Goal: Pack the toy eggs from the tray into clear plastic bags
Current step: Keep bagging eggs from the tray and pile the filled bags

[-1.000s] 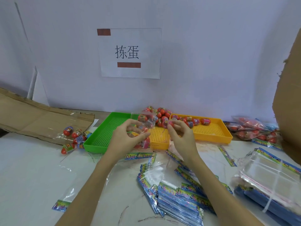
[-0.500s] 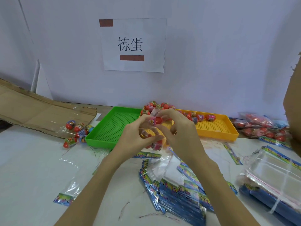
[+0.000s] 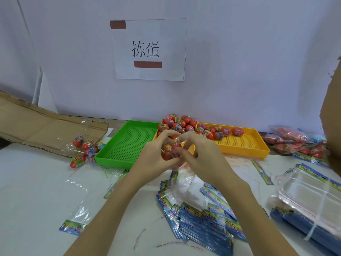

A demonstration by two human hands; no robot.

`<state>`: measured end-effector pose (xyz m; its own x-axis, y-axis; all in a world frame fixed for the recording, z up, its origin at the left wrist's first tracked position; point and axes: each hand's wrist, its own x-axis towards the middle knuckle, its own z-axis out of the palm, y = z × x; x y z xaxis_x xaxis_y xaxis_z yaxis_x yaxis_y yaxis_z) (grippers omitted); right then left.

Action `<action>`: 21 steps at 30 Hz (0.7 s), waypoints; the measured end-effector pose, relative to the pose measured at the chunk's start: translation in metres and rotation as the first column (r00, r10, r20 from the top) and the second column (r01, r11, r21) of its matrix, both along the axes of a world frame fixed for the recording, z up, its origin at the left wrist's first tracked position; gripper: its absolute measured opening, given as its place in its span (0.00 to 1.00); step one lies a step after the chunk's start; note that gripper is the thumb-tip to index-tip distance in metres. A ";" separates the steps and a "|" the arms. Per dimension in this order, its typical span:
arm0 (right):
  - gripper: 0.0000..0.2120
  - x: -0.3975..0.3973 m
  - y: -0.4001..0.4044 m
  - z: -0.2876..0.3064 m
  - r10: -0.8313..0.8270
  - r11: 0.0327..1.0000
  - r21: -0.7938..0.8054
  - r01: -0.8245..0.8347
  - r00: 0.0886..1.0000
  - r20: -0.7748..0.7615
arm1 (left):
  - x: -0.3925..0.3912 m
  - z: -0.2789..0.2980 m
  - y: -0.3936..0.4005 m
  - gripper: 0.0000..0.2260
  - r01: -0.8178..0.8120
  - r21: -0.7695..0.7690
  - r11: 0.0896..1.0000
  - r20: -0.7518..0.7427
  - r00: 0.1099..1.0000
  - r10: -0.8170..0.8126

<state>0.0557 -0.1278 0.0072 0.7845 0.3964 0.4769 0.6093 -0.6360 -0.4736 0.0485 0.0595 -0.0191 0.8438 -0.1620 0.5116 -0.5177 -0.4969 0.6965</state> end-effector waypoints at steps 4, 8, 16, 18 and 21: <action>0.08 0.000 -0.003 0.003 0.041 0.987 0.157 -0.033 0.998 -0.052 | 0.000 0.000 -0.002 0.28 -0.015 -0.012 1.000 -0.020 1.000 0.015; 0.12 -0.002 -0.001 0.004 0.092 0.991 0.101 -0.083 0.992 -0.088 | -0.001 0.001 -0.001 0.23 -0.023 -0.050 0.998 -0.012 1.000 0.022; 0.05 0.001 -0.002 -0.004 0.062 0.985 0.170 -0.033 0.984 -0.168 | -0.001 0.002 -0.004 0.26 0.018 -0.074 0.997 -0.078 0.997 -0.024; 0.04 0.000 -0.002 -0.003 0.062 0.981 0.190 -0.028 0.982 -0.176 | 0.000 0.001 -0.003 0.28 0.062 -0.127 0.990 -0.153 0.985 -0.081; 0.06 -0.002 -0.002 -0.001 0.091 0.990 0.121 -0.072 0.983 -0.158 | 0.001 0.000 0.000 0.25 0.045 -0.174 0.984 -0.168 0.983 -0.075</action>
